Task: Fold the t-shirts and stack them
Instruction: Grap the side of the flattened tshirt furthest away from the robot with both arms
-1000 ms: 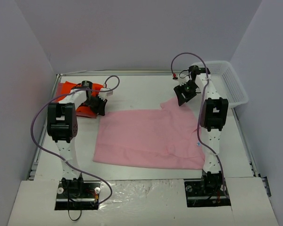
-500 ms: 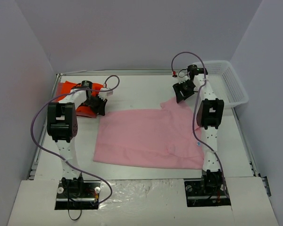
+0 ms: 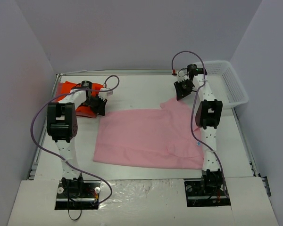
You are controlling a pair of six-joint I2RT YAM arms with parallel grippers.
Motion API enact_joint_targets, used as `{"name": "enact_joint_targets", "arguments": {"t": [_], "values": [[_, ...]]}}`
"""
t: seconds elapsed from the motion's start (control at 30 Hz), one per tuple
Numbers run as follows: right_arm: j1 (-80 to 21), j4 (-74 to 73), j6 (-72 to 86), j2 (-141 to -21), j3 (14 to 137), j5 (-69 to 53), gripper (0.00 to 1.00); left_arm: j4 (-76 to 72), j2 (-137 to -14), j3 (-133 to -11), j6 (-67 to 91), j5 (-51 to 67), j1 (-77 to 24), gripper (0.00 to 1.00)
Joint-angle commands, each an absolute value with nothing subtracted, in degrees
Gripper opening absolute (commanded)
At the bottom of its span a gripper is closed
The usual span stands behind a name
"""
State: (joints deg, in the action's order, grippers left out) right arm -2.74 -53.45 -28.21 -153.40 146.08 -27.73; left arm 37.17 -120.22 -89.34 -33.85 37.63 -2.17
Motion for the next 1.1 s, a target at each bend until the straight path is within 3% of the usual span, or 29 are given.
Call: {"name": "enact_joint_targets", "arguments": {"t": [0.0,0.07,0.2,0.27,1.07], "values": [[-4.1,-56.0,-27.2,-157.8,146.5,-27.0,0.20,38.8,-119.4,-88.3,-34.5,38.0,-2.3,0.02],[-4.4,-55.9,-27.2,-157.9,146.7,-26.0,0.14,38.9,-119.5,-88.2,-34.4,38.1,-2.5,0.02],[-4.8,-54.8,-27.2,-157.5,146.5,-23.6,0.11,39.7,-119.9,-88.2,-35.3,38.6,-3.0,0.02],[-4.8,-53.7,-26.8,-157.5,146.6,-22.6,0.01,39.7,-119.8,-88.0,-35.5,38.3,-3.2,0.02],[-4.0,-50.5,-28.4,-135.7,131.8,-22.1,0.00,44.7,-108.4,-91.9,-34.6,36.4,-3.1,0.02]]}}
